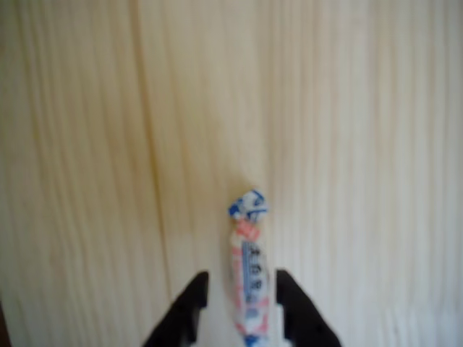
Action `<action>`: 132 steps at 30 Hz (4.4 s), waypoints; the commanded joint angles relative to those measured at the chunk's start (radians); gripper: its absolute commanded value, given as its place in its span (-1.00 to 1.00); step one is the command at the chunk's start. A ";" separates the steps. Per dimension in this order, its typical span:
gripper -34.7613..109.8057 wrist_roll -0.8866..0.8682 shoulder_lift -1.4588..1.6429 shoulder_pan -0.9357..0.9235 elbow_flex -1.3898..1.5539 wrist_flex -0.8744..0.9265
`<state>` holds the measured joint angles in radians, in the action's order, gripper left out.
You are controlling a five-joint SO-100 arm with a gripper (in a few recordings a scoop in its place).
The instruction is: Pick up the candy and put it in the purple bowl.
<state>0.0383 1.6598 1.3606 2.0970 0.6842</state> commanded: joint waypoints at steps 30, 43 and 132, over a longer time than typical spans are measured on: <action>-0.35 0.008 -0.123 -0.005 -0.178 0.052; -0.47 -0.008 -0.064 -0.028 -0.123 0.069; -0.28 0.227 -0.080 -1.677 -0.758 0.726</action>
<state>0.2546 1.5263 -0.3129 1.4005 1.3959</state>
